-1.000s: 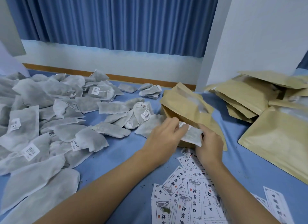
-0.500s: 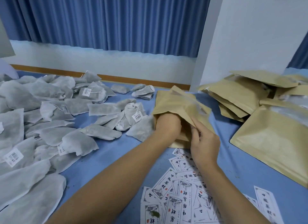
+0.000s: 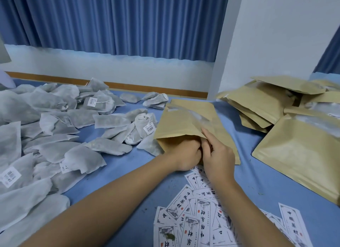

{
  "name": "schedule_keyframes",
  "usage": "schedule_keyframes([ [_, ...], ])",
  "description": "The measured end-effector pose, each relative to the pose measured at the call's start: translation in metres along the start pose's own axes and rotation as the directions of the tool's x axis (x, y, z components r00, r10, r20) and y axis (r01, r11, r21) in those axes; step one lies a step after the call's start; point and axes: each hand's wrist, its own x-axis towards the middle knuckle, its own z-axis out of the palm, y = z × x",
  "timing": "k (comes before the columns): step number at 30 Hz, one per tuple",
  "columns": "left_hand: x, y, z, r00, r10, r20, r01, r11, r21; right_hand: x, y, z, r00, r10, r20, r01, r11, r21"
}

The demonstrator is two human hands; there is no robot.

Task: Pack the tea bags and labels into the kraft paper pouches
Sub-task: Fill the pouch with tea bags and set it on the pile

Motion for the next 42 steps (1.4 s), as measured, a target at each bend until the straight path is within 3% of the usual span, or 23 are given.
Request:
schedule_keyframes([
  [4,-0.044,-0.015,-0.011,0.942,0.239,-0.237,-0.230,0.971,0.065,0.001,0.005,0.002,0.998,0.000,0.056,-0.001,1.000,0.014],
  [6,-0.061,-0.024,-0.020,0.808,0.326,-0.490,-0.318,0.943,0.103,0.001,0.006,0.004,1.000,-0.009,0.030,0.007,0.999,0.051],
  [8,-0.068,-0.030,-0.032,0.656,0.259,-0.709,-0.286,0.954,0.084,0.001,0.007,0.004,1.000,-0.007,-0.016,0.008,0.998,0.055],
  [10,-0.068,-0.035,-0.039,0.587,0.083,-0.805,-0.151,0.989,-0.008,0.002,0.009,0.002,0.999,0.018,-0.052,-0.015,0.998,0.053],
  [12,-0.066,-0.044,-0.036,0.696,-0.088,-0.713,0.096,0.995,-0.030,0.003,0.010,0.001,0.997,0.051,-0.056,-0.047,0.996,0.071],
  [14,-0.067,-0.053,-0.027,0.815,-0.217,-0.537,0.302,0.950,0.075,0.004,0.010,0.001,0.996,0.077,-0.044,-0.072,0.993,0.094],
  [19,-0.064,-0.056,-0.021,0.875,-0.230,-0.426,0.374,0.881,0.291,0.003,0.010,0.002,0.995,0.096,-0.010,-0.094,0.988,0.121],
  [21,-0.065,-0.060,-0.023,0.858,-0.256,-0.445,0.408,0.866,0.289,0.003,0.011,0.003,0.996,0.089,-0.002,-0.089,0.989,0.117],
  [23,-0.068,-0.062,-0.029,0.761,-0.299,-0.576,0.402,0.914,0.057,0.003,0.011,0.002,0.996,0.085,0.001,-0.085,0.990,0.112],
  [25,-0.070,-0.059,-0.035,0.619,-0.327,-0.714,0.301,0.939,-0.169,0.003,0.011,0.002,0.996,0.085,0.002,-0.085,0.991,0.107],
  [27,-0.071,-0.055,-0.041,0.485,-0.237,-0.842,0.124,0.971,-0.202,0.003,0.012,0.002,0.996,0.084,-0.002,-0.084,0.992,0.097],
  [29,-0.074,-0.050,-0.042,0.430,-0.069,-0.900,-0.025,0.996,-0.088,0.003,0.011,0.003,0.997,0.080,-0.005,-0.079,0.992,0.093],
  [33,-0.076,-0.031,-0.027,0.513,0.351,-0.784,-0.190,0.936,0.295,0.004,0.011,0.002,0.998,0.066,-0.016,-0.064,0.994,0.093],
  [35,-0.073,-0.017,-0.014,0.600,0.467,-0.649,-0.185,0.871,0.455,0.005,0.011,0.002,0.998,0.056,-0.020,-0.054,0.995,0.088],
  [38,-0.063,0.003,0.001,0.843,0.293,-0.452,-0.040,0.871,0.490,0.006,0.011,0.002,0.999,0.045,-0.026,-0.043,0.995,0.089],
  [40,-0.052,0.006,0.006,0.910,0.166,-0.379,0.029,0.888,0.459,0.006,0.011,0.003,0.998,0.045,-0.033,-0.041,0.994,0.101],
  [42,-0.038,0.008,0.005,0.932,0.074,-0.354,0.085,0.906,0.414,0.006,0.010,0.004,0.998,0.037,-0.052,-0.031,0.993,0.111],
])
